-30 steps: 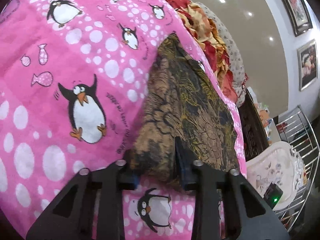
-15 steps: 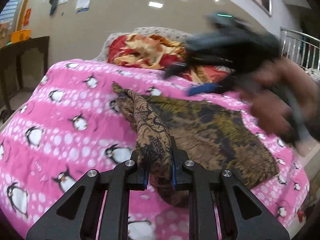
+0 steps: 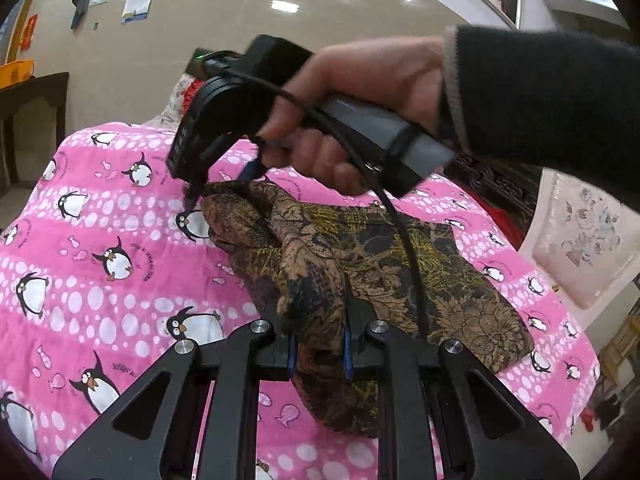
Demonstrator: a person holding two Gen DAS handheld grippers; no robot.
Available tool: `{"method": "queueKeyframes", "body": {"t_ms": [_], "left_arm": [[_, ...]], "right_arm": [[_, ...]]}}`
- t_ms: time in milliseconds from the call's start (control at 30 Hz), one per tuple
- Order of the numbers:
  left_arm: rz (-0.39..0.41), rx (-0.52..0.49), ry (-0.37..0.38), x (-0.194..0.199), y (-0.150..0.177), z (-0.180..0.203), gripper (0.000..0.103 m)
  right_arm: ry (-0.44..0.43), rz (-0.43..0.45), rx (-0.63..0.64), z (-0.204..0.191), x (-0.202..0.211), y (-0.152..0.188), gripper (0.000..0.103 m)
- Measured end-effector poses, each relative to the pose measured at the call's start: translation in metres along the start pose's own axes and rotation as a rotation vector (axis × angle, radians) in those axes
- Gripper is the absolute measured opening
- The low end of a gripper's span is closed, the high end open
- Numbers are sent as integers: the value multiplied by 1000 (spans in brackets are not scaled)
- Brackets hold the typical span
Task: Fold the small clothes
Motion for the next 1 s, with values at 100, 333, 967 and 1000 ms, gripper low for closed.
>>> {"method": "queueKeyframes", "body": {"t_ms": [100,333,967,1000], "left_arm": [[0,3,9,3,-1,1,15],[-4,8,38,7,-3,5,15],[-204,-161,313,-57,14,168,14],[-218,-163,321,-62,16,175,14]], "right_arm": [[39,-65,19,-3,-7,-4,27],[55,-61,22,5,11,5,9],[65,65,-247,191,95,150,8],[72,60,-254,196,92,156,8]]}}
Point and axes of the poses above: each gripper's, at about its wrist camera, not at the fingertips, and x roughly against the way its jaws point, z to its right, y to its underside, the point moved 4 cm from there along -x, roughly the way its jaws point, and after that the axes turned 1 degree about x, right-handed, at the moved point
